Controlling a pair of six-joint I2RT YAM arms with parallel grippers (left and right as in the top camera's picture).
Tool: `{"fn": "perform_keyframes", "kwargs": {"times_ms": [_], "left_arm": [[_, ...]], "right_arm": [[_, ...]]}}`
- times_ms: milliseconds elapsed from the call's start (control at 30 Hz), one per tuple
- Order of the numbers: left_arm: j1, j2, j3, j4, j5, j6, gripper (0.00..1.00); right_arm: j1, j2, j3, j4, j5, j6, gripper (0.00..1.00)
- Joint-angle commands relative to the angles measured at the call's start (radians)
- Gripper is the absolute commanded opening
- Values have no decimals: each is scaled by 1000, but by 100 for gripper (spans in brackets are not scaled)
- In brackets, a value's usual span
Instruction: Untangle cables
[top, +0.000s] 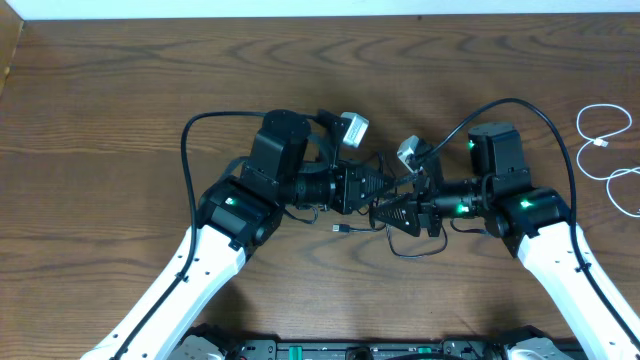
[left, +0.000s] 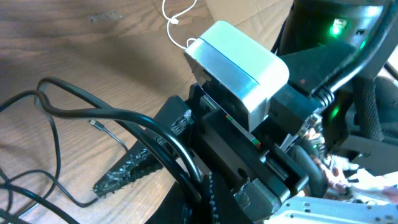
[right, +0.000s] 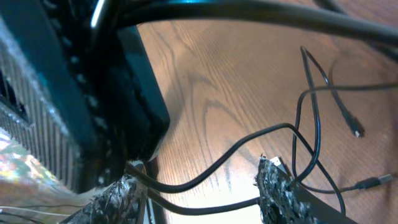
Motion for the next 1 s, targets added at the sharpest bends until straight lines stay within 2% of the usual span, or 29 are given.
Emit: {"fn": "perform_keyframes", "kwargs": {"times_ms": [0,167,367,467,533,667,800,933,967], "left_arm": [[-3,-1,6,28,18,-126,7],[-3,-1,6,41,-31,-210,8],[-3,-1,6,40,-38,-235,8],[-3,-1,6,40,-42,-235,8],[-3,-1,6,40,-45,-234,8],[-3,-1,6,27,-45,-219,8],[-3,-1,6,-47,-45,-142,8],[-3,-1,6,-142,-85,-88,8],[-3,-1,6,-184,-123,-86,8]], "right_arm": [[-2,-3,2,28,-16,-14,52],[-2,-3,2,69,-51,-14,37],[-2,-3,2,95,-65,-14,31],[-2,-3,2,107,-76,-14,17],[-2,-3,2,100,-75,-14,2],[-2,-3,2,61,-31,-14,1],[-2,-3,2,-16,129,-13,1],[-2,-3,2,-61,388,103,1],[-2,-3,2,-77,528,183,1]]}}
